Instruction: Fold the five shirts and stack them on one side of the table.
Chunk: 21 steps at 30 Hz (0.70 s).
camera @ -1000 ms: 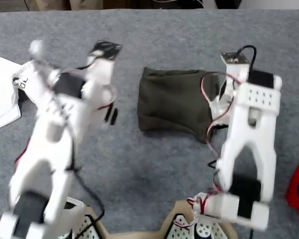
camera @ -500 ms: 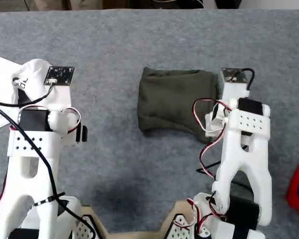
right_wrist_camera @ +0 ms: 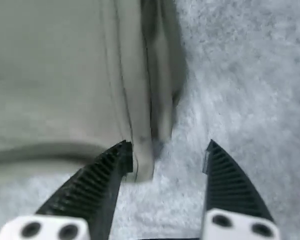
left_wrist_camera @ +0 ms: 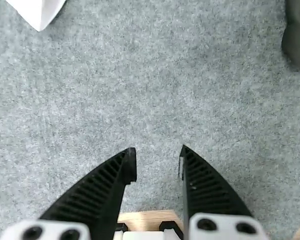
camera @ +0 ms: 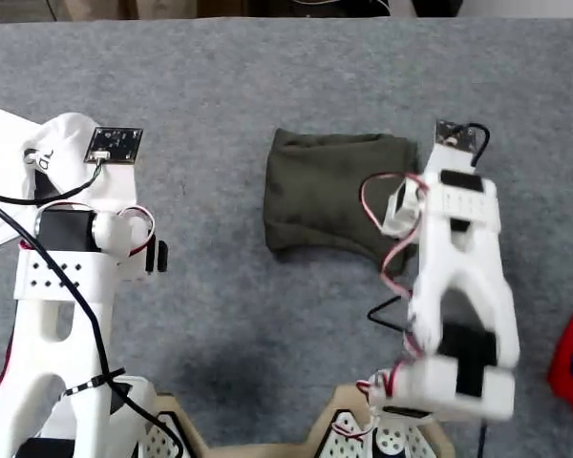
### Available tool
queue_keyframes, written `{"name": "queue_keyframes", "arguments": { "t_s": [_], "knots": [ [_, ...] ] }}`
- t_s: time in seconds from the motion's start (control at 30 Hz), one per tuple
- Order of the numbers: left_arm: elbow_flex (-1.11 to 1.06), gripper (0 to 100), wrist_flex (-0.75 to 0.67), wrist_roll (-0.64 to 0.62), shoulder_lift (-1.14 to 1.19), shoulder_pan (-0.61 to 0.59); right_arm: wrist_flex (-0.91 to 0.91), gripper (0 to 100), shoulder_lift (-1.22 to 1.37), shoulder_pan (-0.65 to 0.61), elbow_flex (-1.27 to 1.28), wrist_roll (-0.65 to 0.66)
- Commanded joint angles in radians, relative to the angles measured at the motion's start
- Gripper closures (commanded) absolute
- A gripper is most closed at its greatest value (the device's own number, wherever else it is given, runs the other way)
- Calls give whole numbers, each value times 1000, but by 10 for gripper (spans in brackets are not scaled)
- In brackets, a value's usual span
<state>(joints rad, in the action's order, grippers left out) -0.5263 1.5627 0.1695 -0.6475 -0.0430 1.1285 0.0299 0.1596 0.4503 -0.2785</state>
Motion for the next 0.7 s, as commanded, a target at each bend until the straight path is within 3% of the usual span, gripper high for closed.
{"name": "queue_keyframes", "arguments": {
  "t_s": [0.0,0.4,0.67],
  "knots": [
    [5,843,-11,0,-27,-9,57,742,193,-10,-203,-17],
    [3,843,-12,0,-27,-9,247,748,559,-16,-653,-9],
    [3,843,-12,0,-27,-9,338,935,622,-12,-800,-8]
  ]
}}
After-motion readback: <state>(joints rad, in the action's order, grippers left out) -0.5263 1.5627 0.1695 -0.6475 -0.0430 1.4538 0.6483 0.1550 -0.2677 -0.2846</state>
